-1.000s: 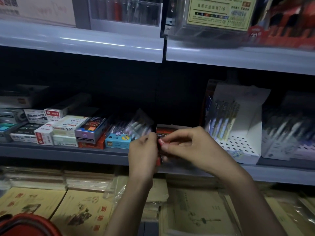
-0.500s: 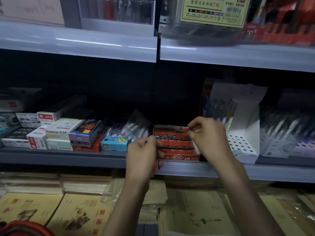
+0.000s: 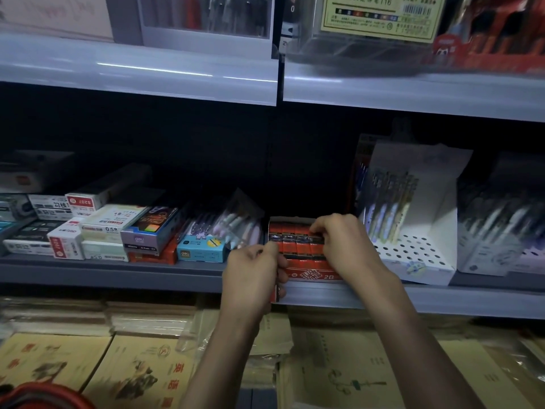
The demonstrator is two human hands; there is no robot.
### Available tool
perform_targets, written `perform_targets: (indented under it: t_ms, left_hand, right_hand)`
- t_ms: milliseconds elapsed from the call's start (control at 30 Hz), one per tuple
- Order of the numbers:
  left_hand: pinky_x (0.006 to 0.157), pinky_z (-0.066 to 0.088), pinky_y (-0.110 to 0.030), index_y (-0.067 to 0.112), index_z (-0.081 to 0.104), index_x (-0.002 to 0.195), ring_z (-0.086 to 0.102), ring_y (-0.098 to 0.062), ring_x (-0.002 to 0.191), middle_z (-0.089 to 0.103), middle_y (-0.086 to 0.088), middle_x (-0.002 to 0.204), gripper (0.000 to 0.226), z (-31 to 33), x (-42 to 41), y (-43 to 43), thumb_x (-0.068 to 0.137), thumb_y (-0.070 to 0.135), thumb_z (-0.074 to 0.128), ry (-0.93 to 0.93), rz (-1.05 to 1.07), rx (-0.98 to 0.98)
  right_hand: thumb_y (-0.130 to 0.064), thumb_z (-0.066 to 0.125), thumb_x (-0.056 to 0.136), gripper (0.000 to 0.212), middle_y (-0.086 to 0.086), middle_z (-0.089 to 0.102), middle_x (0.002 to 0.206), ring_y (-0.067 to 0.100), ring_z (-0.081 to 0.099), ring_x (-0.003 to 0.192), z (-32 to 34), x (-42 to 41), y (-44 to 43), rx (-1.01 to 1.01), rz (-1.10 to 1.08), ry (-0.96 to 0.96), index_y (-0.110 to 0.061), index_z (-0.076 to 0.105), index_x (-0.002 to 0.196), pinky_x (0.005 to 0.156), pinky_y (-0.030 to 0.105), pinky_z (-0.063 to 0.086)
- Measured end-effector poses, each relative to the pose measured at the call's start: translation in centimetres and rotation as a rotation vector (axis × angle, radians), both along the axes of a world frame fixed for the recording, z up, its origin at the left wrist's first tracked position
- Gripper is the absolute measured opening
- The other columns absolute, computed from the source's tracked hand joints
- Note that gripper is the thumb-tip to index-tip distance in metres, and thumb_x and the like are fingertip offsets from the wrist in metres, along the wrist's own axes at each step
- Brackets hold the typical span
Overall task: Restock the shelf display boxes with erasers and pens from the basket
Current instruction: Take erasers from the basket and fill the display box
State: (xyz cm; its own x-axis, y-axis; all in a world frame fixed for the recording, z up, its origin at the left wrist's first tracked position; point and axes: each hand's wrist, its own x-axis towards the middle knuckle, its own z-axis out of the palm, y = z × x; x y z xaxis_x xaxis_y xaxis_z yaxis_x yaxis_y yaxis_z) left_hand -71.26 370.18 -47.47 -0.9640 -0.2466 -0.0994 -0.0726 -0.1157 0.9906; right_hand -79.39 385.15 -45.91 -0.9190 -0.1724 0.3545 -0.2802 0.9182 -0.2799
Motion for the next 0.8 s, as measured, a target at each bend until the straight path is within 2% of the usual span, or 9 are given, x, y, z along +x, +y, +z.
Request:
perform_targets:
  t_ms: [133,233,300,400,433,500,567,700,800]
  left_hand:
    - [0.034,0.031,-0.017,0.000,0.067,0.085,0.045,-0.010,0.040,0.057,-0.009,0.062,0.029,0.0,-0.1,-0.3,0.102,0.018,0.051,0.005,0.017,0.015]
    - [0.041,0.032,-0.020,0.006,0.069,0.084,0.048,-0.013,0.043,0.060,-0.007,0.063,0.041,0.0,-0.2,-0.5,0.105,0.034,0.047,-0.015,0.016,0.127]
    - [0.046,0.032,-0.022,0.009,0.070,0.081,0.050,-0.015,0.046,0.061,-0.007,0.064,0.050,0.2,-0.3,-0.6,0.106,0.044,0.044,-0.031,-0.009,0.248]
    - [0.038,0.027,-0.016,0.011,0.069,0.073,0.050,-0.015,0.045,0.060,-0.007,0.062,0.060,0.8,-0.4,-0.7,0.105,0.052,0.040,-0.046,-0.037,0.384]
    - [0.035,0.026,-0.015,0.011,0.069,0.073,0.049,-0.015,0.044,0.059,-0.007,0.062,0.062,0.9,-0.3,-0.6,0.105,0.054,0.039,-0.045,-0.048,0.419]
    - [0.033,0.025,-0.013,0.009,0.069,0.076,0.049,-0.016,0.043,0.059,-0.009,0.063,0.066,1.0,-0.2,-0.3,0.106,0.057,0.034,-0.037,-0.060,0.462]
    - [0.035,0.025,-0.015,0.009,0.071,0.083,0.051,-0.015,0.042,0.061,-0.009,0.065,0.069,0.8,0.0,0.0,0.106,0.059,0.030,-0.024,-0.042,0.467]
    - [0.033,0.032,-0.017,0.009,0.070,0.102,0.055,-0.008,0.040,0.067,-0.002,0.065,0.067,0.5,0.2,0.8,0.106,0.061,0.027,-0.031,0.080,0.325]
    - [0.031,0.032,-0.016,0.010,0.065,0.100,0.049,-0.003,0.037,0.058,0.005,0.056,0.056,0.6,0.3,1.2,0.108,0.055,0.032,0.012,0.121,0.251]
  right_hand:
    - [0.003,0.059,0.093,0.037,0.006,0.072,0.117,0.022,0.067,0.105,0.6,1.1,0.5,-0.008,-0.014,0.017,-0.016,0.072,0.121,0.090,0.036,0.056]
    - [0.003,0.055,0.095,0.038,0.003,0.071,0.120,0.021,0.065,0.106,0.6,2.1,0.6,-0.043,-0.012,-0.005,-0.017,0.072,0.123,0.090,0.031,0.055]
    - [-0.002,0.053,0.099,0.035,-0.002,0.072,0.114,0.013,0.066,0.100,0.7,2.7,0.6,-0.158,-0.003,-0.009,-0.022,0.073,0.120,0.082,0.022,0.053]
    - [-0.017,0.063,0.100,0.023,-0.014,0.070,0.084,0.001,0.064,0.076,1.5,4.1,0.4,-0.415,0.080,-0.078,-0.034,0.077,0.107,0.059,0.009,0.047]
    - [-0.018,0.066,0.098,0.021,-0.010,0.070,0.076,0.004,0.064,0.070,1.9,4.7,0.2,-0.471,0.132,-0.096,-0.036,0.077,0.101,0.055,0.011,0.046]
    - [-0.019,0.069,0.095,0.020,-0.002,0.073,0.074,0.013,0.066,0.070,2.9,5.9,-0.3,-0.526,0.232,-0.133,-0.037,0.078,0.096,0.062,0.024,0.054]
    - [-0.020,0.071,0.093,0.017,-0.003,0.075,0.077,0.013,0.069,0.072,3.6,6.9,-0.9,-0.548,0.297,-0.175,-0.035,0.079,0.096,0.068,0.026,0.057]
    - [-0.024,0.078,0.089,0.010,-0.009,0.072,0.068,0.005,0.063,0.058,3.7,7.9,-2.0,-0.595,0.341,-0.237,-0.027,0.079,0.098,0.059,0.021,0.052]
    - [-0.018,0.084,0.084,0.017,-0.005,0.073,0.069,-0.002,0.060,0.056,3.5,8.0,-2.3,-0.638,0.347,-0.339,-0.019,0.078,0.099,0.062,0.018,0.051]
